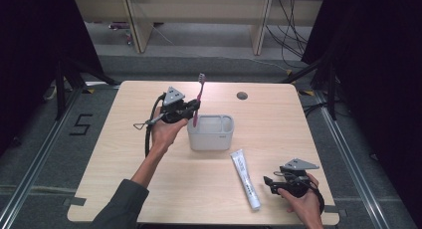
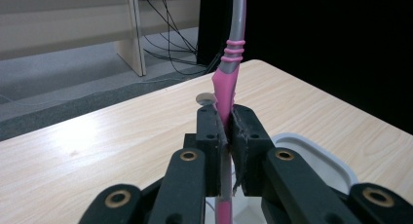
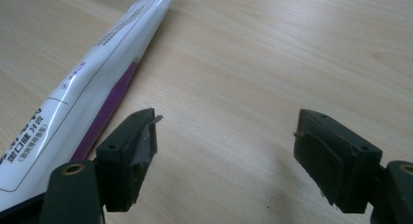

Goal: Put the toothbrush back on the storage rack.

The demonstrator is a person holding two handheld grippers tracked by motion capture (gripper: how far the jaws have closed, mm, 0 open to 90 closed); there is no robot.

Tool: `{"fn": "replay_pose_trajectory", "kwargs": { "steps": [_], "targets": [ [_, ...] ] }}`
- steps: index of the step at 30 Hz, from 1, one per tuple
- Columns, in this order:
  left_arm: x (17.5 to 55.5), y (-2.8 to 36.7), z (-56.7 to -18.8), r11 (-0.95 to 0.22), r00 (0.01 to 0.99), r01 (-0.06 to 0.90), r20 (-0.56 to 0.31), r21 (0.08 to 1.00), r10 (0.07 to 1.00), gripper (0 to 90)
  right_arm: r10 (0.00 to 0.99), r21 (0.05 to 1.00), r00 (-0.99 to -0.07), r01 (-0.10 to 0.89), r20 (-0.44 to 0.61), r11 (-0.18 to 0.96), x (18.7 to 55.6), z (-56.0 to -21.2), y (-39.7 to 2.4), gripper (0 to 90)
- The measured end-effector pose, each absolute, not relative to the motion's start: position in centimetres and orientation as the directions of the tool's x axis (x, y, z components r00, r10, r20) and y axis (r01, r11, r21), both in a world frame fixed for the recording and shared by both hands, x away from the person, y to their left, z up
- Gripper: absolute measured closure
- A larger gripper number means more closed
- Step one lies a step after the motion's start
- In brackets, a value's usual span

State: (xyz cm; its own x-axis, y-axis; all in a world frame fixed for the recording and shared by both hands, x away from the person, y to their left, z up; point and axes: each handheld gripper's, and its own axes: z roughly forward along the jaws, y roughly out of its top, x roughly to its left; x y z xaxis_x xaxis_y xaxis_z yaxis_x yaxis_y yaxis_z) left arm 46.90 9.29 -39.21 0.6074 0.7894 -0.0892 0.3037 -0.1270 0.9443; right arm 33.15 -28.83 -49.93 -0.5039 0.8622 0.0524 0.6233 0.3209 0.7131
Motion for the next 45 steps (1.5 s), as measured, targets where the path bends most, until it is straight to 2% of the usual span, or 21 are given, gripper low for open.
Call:
{"fn": "replay_pose_trajectory", "kwargs": {
  "steps": [2,16,21,23,24,28,45],
  "targets": [
    [46.9,9.3,-39.3,-0.122,0.606,0.305,-0.094,0.944,0.79,82.2,0.867,0.708,-0.492,0.639,0.077,0.3,33.0,-49.9,-28.7,24.6],
    [47.2,9.4,-40.7,-0.109,0.595,0.324,-0.112,0.94,0.796,82.1,0.864,0.707,-0.497,0.638,0.076,0.305,33.1,-50.0,-28.7,24.5],
    [47.2,9.4,-41.0,-0.103,0.59,0.324,-0.116,0.941,0.799,82.1,0.851,0.724,-0.522,0.61,0.061,0.322,33.2,-50.2,-28.7,24.5],
    [47.3,9.4,-41.2,-0.11,0.587,0.327,-0.11,0.939,0.802,82.0,0.856,0.712,-0.511,0.63,0.079,0.31,33.2,-50.1,-28.7,24.4],
    [47.3,9.4,-41.4,-0.111,0.584,0.331,-0.11,0.937,0.805,82.0,0.849,0.724,-0.525,0.606,0.053,0.329,33.3,-50.2,-28.8,24.5],
    [47.4,9.5,-42.2,-0.11,0.572,0.347,-0.117,0.931,0.812,82.0,0.86,0.717,-0.507,0.622,0.063,0.314,33.1,-50.1,-28.7,24.5],
    [47.2,9.7,-43.5,-0.14,0.551,0.363,-0.091,0.921,0.83,79.3,0.86,0.714,-0.507,0.622,0.056,0.321,33.1,-50.2,-28.6,24.5]
  ]
}}
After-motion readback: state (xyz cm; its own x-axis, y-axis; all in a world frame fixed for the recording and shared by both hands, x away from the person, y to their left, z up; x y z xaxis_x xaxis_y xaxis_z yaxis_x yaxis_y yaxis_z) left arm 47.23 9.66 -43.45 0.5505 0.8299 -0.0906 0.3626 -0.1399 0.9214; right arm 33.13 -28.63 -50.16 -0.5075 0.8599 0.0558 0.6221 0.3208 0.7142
